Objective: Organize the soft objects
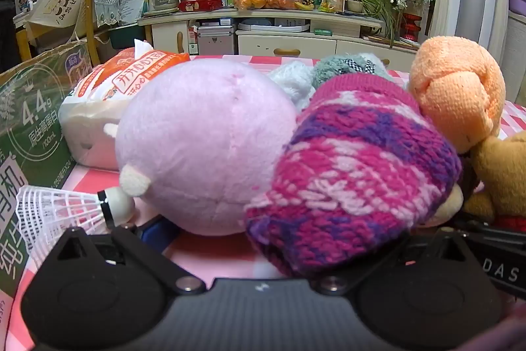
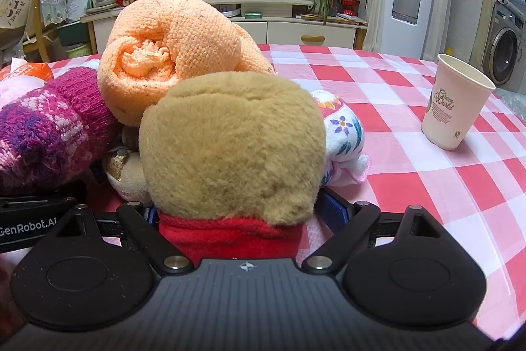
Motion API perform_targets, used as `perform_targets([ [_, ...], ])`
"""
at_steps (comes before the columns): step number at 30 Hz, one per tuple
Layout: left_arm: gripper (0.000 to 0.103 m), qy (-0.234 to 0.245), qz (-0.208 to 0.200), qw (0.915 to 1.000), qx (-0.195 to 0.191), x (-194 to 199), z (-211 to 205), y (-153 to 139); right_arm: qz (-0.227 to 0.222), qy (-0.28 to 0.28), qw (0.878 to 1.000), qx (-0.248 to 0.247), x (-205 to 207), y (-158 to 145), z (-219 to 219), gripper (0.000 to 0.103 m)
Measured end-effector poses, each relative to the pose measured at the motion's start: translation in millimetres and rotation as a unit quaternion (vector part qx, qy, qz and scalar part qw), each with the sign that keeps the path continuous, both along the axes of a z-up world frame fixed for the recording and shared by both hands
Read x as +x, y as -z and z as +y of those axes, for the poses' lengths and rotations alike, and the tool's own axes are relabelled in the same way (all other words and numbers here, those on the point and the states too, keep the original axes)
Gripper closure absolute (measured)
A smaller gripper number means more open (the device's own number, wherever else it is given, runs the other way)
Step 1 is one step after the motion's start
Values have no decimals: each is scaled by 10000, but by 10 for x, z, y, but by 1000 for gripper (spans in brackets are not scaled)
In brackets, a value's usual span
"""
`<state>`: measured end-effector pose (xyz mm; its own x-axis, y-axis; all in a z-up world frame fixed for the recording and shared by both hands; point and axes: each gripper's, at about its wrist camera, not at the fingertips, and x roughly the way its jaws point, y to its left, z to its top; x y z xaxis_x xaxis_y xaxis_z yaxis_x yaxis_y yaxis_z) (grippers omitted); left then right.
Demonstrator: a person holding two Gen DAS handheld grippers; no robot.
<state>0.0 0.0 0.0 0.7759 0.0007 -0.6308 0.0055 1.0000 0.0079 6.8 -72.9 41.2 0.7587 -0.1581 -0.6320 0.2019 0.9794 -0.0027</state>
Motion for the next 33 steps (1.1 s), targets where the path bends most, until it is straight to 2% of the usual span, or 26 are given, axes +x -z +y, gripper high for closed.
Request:
perform_targets([
  [4,1,8,32,10000,19,-10,-2,1,30,-14,10000,-14,84,-1,-3,0],
  [6,1,53,29,10000,20,-33,-1,-1,-128,30,9999,-52,-67,9,49,0],
  [11,1,140,61,9999,2,-207,38,-51,21,-14,9999,162,-27,22,-45,0],
  [18,1,327,19,9995,33,-340,134,-174,8,-58,9993,379,-80,40,-46,0],
  [24,1,504,-133,9986,122,-514,184,-303,-163,-103,9997,174,-224,35,-21,0],
  [33,1,518,-463,9976,-15,-750,473,-624,-497,-101,9987,45,-399,21,-6,0],
])
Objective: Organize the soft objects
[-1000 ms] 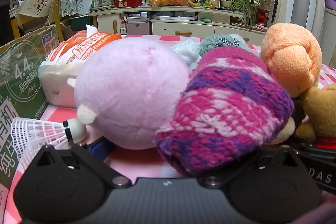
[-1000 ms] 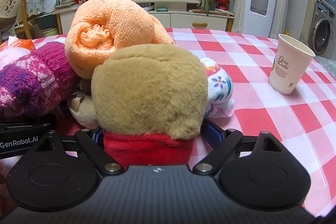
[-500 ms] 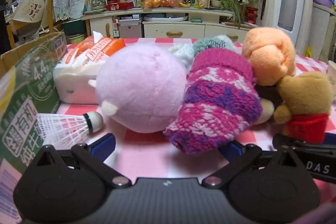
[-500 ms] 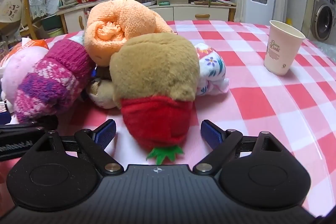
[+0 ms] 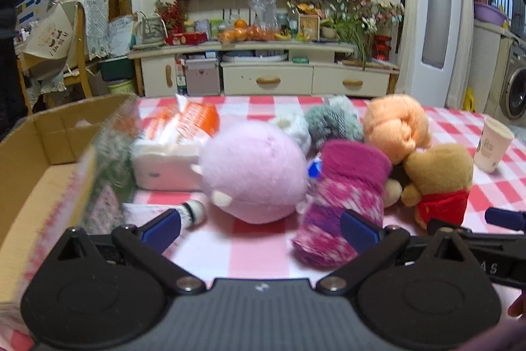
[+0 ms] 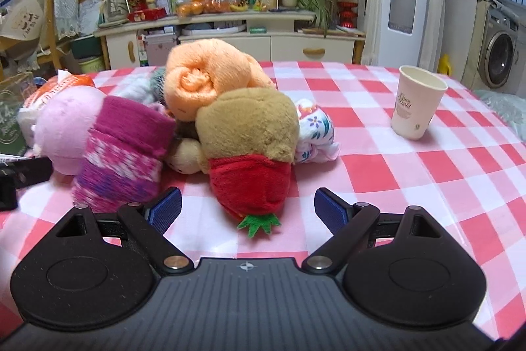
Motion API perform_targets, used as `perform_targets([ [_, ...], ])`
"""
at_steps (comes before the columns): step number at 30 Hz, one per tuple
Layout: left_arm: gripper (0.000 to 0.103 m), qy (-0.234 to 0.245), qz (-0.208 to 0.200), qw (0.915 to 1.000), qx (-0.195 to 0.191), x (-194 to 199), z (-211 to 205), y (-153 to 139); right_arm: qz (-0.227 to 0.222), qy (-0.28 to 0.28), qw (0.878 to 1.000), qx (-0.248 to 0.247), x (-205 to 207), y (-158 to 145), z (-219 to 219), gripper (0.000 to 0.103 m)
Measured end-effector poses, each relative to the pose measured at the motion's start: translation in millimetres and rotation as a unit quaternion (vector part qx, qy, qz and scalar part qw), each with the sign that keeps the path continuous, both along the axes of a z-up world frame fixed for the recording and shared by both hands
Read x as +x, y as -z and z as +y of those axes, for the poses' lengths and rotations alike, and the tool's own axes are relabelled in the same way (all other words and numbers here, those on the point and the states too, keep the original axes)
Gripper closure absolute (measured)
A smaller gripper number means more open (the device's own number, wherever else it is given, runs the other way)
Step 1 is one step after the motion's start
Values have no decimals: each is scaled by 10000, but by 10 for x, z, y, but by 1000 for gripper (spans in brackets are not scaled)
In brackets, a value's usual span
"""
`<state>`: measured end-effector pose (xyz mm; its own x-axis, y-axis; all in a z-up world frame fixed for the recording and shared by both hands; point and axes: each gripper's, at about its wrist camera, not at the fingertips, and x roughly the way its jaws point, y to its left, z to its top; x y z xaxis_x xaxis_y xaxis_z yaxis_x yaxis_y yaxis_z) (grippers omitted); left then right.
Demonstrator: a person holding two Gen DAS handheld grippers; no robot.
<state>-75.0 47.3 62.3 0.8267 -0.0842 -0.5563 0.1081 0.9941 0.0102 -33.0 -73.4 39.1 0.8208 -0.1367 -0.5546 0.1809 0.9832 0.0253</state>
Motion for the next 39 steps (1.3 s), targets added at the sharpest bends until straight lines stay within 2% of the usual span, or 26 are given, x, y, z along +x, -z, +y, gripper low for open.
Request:
perform_targets([
  [14,1,-379,-374,9983,233,-340,555,-352,-489,-461,9975,-219,-211,-74,315,0],
  [28,1,-878,-626,9942,-38,-548,1147,-504,-885,-1305,9853,-657,-571,-306,818,0],
  [39,1,-1118,-726,9909,-205,-633,1429,-526,-1180,-1756,9751,-666,-778,-515,998,0],
])
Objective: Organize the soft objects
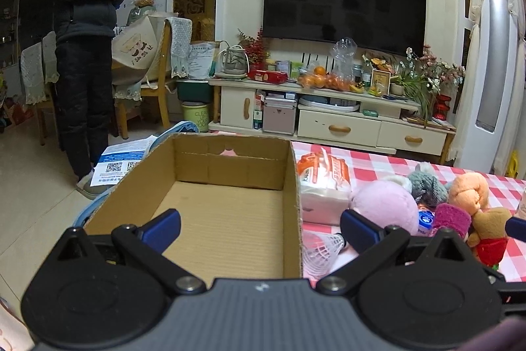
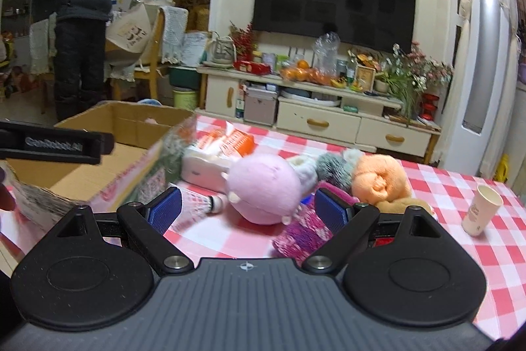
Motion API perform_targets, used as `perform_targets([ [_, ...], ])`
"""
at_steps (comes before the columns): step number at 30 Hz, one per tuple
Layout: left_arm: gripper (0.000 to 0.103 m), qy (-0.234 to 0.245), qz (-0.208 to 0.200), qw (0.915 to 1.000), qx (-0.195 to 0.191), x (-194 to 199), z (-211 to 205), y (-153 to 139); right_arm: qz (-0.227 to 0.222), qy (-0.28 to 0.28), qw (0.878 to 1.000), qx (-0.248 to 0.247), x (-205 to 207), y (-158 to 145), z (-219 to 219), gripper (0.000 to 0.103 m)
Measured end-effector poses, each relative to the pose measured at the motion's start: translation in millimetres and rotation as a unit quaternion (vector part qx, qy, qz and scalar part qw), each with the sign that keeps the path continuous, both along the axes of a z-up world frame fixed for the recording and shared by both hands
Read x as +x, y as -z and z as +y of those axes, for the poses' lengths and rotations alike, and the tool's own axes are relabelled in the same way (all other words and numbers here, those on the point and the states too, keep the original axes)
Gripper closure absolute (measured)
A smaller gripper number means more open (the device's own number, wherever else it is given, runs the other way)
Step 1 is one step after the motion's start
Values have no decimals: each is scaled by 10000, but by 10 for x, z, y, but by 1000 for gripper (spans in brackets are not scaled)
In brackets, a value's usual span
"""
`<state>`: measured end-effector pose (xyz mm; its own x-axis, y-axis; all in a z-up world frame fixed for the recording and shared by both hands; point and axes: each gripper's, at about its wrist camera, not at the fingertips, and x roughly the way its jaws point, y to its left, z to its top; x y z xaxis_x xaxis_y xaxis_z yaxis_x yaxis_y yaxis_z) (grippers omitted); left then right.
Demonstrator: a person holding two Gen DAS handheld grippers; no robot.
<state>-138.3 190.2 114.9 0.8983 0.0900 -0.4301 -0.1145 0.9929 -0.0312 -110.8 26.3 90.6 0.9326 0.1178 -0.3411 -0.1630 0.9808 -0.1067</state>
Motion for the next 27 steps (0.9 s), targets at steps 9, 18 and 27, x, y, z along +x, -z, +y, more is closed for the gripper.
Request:
perform_targets([
  [9,1,-59,12,10000,72,15,-3,8,-222,-102,9997,-37,-53,-40,29,0],
  [18,1,15,68,9997,221,56,-92,30,-141,47,9998,111,84,-39,-43,0],
  [27,1,173,130,9989,408,101,-270,51,-63,193,9995,261,149,35,-123,0],
])
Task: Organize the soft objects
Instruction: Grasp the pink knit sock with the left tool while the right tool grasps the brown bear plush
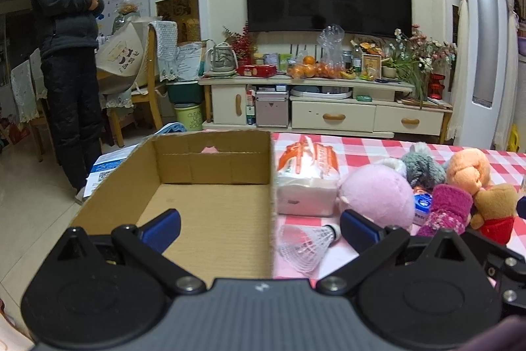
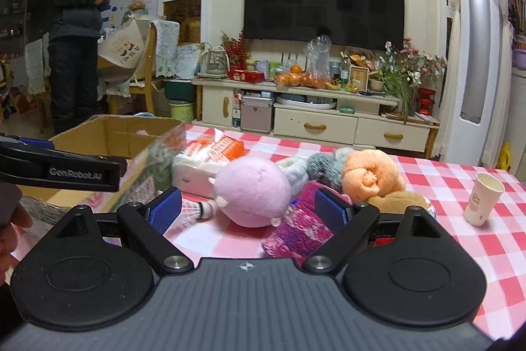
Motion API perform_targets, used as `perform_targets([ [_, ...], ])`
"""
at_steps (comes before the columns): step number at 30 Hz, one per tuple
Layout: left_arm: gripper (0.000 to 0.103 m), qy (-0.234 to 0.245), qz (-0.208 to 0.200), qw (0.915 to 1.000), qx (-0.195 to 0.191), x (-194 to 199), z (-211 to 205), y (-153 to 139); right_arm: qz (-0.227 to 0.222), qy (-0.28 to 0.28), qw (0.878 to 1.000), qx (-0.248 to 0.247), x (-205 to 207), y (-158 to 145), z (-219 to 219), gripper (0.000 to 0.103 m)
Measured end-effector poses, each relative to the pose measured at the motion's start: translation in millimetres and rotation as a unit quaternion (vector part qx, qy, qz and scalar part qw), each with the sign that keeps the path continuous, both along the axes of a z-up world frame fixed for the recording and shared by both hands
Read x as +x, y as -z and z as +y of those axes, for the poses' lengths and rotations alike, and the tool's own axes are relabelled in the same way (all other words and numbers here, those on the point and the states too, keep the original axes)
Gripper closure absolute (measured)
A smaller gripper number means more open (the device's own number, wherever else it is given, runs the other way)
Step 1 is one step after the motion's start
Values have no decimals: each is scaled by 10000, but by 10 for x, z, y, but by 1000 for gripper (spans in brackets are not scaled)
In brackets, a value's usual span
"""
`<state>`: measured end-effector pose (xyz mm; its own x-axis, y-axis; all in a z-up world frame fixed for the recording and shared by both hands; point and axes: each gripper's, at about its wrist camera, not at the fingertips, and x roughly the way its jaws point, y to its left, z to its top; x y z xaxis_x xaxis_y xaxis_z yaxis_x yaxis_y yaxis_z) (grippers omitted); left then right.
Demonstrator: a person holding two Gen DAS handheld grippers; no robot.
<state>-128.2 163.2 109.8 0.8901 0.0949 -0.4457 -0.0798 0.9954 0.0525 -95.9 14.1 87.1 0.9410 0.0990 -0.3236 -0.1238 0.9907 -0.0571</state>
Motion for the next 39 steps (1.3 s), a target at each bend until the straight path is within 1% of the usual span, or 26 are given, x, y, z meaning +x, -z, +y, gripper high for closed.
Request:
perform_targets([
  [7,1,333,26,9994,-41,35,-198,22,38,219,9997,-47,-18,45,-136,0],
  [12,1,629,72,9980,-29,64,-386,50,20,459,9989,79,-42,44,-298,0],
  [19,1,1177,218,9928,101,117,-702,150,130,1013,9935,512,-25,105,-707,0],
  [23,1,1581,391,9866,115,166,-909,251,301,1305,9880,773,34,182,-944,0],
  [25,1,1767,490,9830,113,192,-1042,316,386,1377,9848,986,63,216,-1051,0],
  [27,3,1981,576,9784,150,233,-1165,381,477,1373,9822,1186,144,213,-1136,0],
  [29,4,2182,676,9732,283,301,-1312,452,559,1306,9798,1409,184,234,-1179,0],
  [33,6,2388,772,9665,543,463,-1542,574,749,1135,9759,1705,283,262,-1272,0],
  [36,6,2468,781,9641,597,577,-1626,628,863,1050,9727,1881,309,286,-1286,0],
  [39,11,2501,841,9626,623,707,-1716,670,1006,984,9699,1988,352,313,-1299,0],
])
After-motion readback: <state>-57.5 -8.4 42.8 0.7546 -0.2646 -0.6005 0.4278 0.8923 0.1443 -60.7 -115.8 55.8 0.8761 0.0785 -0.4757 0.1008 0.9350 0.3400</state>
